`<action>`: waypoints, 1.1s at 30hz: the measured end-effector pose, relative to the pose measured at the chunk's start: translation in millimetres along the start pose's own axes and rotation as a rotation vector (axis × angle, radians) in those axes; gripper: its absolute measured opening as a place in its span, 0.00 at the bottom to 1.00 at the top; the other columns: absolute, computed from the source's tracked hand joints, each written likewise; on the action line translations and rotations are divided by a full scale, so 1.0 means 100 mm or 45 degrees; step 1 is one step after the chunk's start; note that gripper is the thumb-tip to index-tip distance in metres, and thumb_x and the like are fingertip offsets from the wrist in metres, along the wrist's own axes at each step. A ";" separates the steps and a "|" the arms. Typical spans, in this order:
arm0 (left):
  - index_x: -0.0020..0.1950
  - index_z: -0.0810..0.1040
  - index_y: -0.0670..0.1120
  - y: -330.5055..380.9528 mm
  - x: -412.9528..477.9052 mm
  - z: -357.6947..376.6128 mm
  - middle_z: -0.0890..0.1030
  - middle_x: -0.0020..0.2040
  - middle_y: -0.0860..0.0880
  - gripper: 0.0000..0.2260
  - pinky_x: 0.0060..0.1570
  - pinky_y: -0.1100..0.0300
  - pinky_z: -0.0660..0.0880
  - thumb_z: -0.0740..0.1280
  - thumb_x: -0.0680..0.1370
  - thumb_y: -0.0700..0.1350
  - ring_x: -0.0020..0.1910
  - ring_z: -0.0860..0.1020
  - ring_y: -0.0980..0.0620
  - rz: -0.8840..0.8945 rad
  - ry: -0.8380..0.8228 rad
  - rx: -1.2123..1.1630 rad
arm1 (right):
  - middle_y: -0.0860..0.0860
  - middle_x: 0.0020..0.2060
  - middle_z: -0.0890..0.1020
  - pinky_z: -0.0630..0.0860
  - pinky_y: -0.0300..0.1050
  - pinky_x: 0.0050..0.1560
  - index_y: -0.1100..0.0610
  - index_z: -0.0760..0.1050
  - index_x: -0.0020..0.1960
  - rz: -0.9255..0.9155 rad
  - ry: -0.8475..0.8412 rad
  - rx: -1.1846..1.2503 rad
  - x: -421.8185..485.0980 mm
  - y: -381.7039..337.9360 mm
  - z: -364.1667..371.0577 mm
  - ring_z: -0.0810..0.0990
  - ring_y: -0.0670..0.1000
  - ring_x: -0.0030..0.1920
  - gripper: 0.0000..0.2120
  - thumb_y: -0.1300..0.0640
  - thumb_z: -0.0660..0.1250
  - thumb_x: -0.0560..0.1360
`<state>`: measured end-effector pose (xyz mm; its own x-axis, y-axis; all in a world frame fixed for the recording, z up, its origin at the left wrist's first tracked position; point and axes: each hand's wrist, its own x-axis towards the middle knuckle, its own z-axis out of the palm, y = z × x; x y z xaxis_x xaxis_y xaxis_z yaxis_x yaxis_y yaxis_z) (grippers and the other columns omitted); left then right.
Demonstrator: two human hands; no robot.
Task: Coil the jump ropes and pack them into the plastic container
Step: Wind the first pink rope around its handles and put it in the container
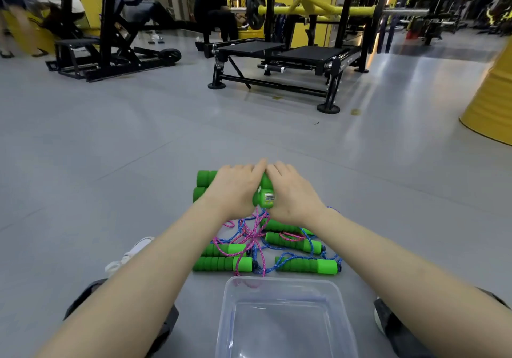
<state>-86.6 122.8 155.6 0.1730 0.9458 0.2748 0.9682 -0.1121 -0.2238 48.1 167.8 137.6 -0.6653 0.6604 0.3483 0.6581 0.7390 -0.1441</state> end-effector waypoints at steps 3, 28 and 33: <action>0.63 0.66 0.45 -0.13 0.01 -0.04 0.77 0.56 0.49 0.20 0.41 0.57 0.67 0.64 0.72 0.47 0.54 0.77 0.46 -0.041 0.091 -0.054 | 0.55 0.66 0.64 0.69 0.48 0.62 0.56 0.57 0.73 0.151 0.169 0.526 0.05 -0.03 0.01 0.67 0.55 0.65 0.40 0.60 0.71 0.65; 0.43 0.72 0.45 -0.44 0.01 -0.53 0.80 0.53 0.45 0.04 0.31 0.62 0.72 0.65 0.70 0.42 0.31 0.72 0.54 -0.863 0.107 -2.424 | 0.47 0.30 0.68 0.69 0.43 0.36 0.54 0.72 0.44 0.369 0.626 1.234 1.15 -0.32 -1.62 0.66 0.46 0.30 0.13 0.55 0.51 0.80; 0.43 0.72 0.43 -0.22 0.03 -0.66 0.78 0.43 0.46 0.11 0.29 0.64 0.74 0.63 0.62 0.41 0.25 0.75 0.53 -0.724 0.059 -2.770 | 0.51 0.49 0.77 0.64 0.39 0.52 0.61 0.78 0.52 0.532 0.165 1.341 0.93 -0.47 -1.15 0.73 0.47 0.49 0.20 0.53 0.50 0.82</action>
<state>-95.3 108.0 223.3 -0.1362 0.9889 -0.0595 -0.4406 -0.0067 0.8977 -4.2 179.2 282.9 -0.3817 0.9077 0.1744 0.1560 0.2493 -0.9558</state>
